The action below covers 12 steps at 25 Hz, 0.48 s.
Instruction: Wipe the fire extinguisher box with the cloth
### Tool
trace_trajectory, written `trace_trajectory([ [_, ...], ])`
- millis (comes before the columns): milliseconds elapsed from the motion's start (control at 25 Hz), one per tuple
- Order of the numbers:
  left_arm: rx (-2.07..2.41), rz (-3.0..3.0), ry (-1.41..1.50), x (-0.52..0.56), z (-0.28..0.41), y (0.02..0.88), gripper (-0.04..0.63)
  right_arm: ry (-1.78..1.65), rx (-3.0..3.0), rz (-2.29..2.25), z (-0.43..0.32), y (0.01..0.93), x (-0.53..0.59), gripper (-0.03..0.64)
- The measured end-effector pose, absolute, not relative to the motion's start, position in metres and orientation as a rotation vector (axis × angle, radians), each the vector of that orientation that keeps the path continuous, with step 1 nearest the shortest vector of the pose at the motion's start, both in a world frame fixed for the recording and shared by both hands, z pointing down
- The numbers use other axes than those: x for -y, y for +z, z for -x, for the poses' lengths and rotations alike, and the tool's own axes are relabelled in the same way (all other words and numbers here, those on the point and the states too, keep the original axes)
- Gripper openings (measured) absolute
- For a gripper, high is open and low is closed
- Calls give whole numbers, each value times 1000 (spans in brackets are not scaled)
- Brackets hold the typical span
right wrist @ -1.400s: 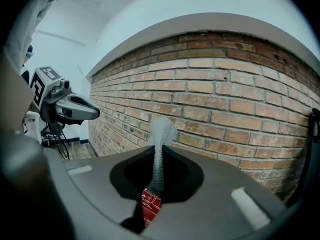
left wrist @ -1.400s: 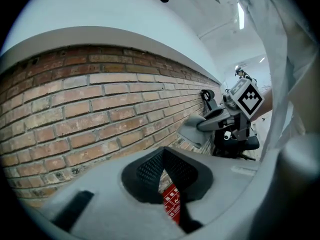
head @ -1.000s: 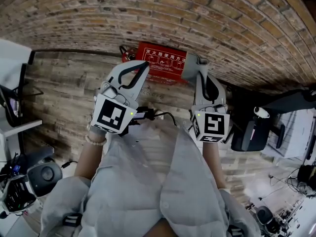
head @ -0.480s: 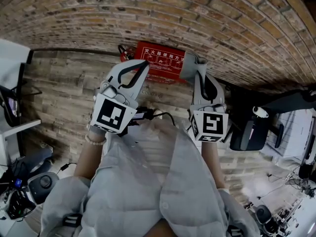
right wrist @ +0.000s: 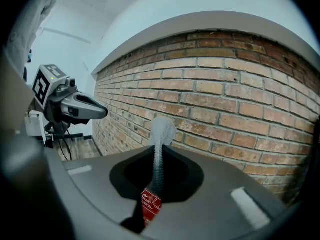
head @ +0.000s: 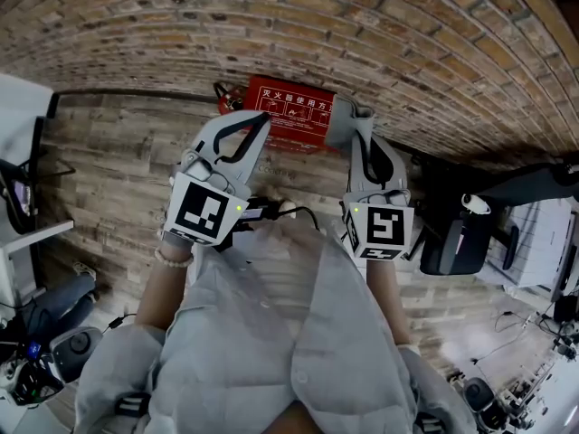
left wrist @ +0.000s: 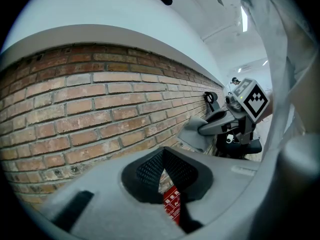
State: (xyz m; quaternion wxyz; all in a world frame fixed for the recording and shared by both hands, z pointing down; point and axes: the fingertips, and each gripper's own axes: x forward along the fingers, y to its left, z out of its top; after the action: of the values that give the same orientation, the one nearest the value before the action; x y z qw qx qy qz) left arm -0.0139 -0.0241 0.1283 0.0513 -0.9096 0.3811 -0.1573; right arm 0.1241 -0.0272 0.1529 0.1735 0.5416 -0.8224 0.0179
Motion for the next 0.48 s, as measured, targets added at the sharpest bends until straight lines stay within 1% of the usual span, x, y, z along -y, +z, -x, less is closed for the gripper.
trace_trajectory([
  [480,-1175,2768,-447,27,16,124,-2,45,2332,-1524,-121,152,28,25],
])
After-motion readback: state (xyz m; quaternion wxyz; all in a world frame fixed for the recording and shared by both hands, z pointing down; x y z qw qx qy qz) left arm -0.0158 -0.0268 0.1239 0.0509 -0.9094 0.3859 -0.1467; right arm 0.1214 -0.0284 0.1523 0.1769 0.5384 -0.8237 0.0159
